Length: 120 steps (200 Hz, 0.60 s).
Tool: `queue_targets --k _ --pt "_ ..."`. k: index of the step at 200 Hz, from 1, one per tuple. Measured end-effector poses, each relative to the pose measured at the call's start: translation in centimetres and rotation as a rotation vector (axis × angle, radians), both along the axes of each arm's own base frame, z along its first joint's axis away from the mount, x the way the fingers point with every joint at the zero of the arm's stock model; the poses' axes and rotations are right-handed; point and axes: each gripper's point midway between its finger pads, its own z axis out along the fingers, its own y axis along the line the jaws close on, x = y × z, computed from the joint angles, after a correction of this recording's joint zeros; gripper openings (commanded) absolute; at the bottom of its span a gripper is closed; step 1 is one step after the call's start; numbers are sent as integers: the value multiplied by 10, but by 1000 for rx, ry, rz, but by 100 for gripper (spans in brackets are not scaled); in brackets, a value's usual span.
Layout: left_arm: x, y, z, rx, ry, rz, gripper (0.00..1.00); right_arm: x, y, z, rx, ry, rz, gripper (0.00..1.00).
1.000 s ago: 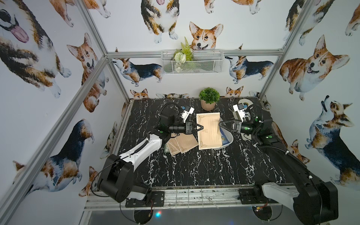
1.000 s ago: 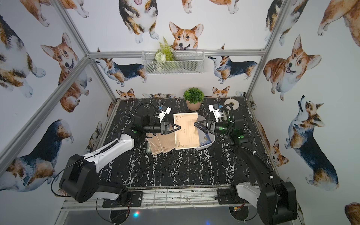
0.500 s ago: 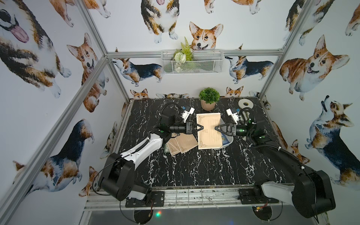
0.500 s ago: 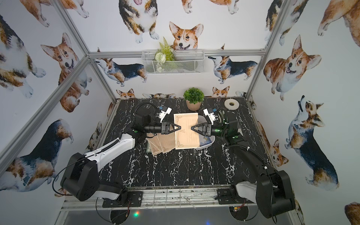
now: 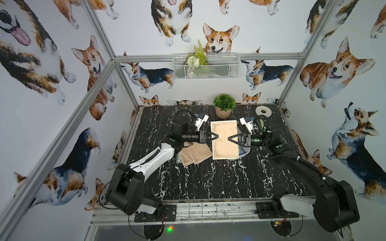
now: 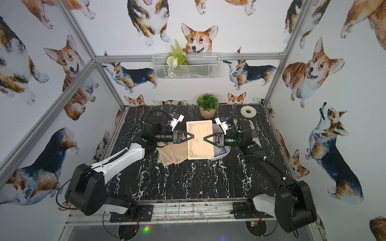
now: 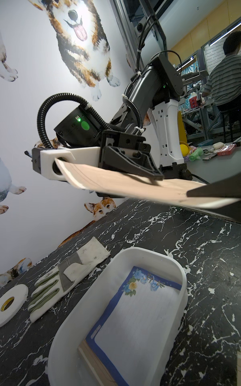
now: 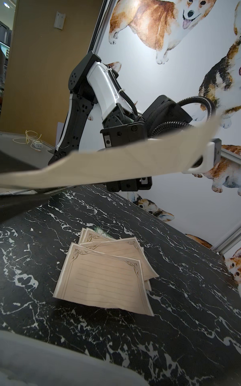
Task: Take out the stationery paper from the storage box
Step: Place the stationery paper at the center of the board.
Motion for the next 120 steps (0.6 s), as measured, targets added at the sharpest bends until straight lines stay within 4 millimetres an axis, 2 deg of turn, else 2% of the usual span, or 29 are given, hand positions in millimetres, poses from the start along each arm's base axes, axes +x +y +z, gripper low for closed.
queue_targets --k 31,37,40,44,49,58,70,92,120 --pt "0 0 0 2 -4 -1 0 -1 0 1 -8 -10 3 1" --pt "0 0 0 2 -5 -1 0 -1 0 0 -10 1 2 27" --pt "0 0 1 2 -5 -1 0 -1 0 0 -12 -5 1 45" --pt "0 0 0 4 -6 0 0 0 0 -1 -13 0 -3 59" --pt "0 1 1 4 -6 2 0 0 0 -1 -15 1 -5 69" --pt "0 3 1 9 -7 10 0 1 -1 -3 -21 8 -12 76" --pt "5 10 2 20 -13 42 0 2 -1 -5 -35 12 -20 81" --pt "18 31 2 38 -18 135 0 5 -3 -9 -66 13 -44 83" --pt "46 71 -14 78 35 303 0 13 -10 -18 -136 16 -120 84"
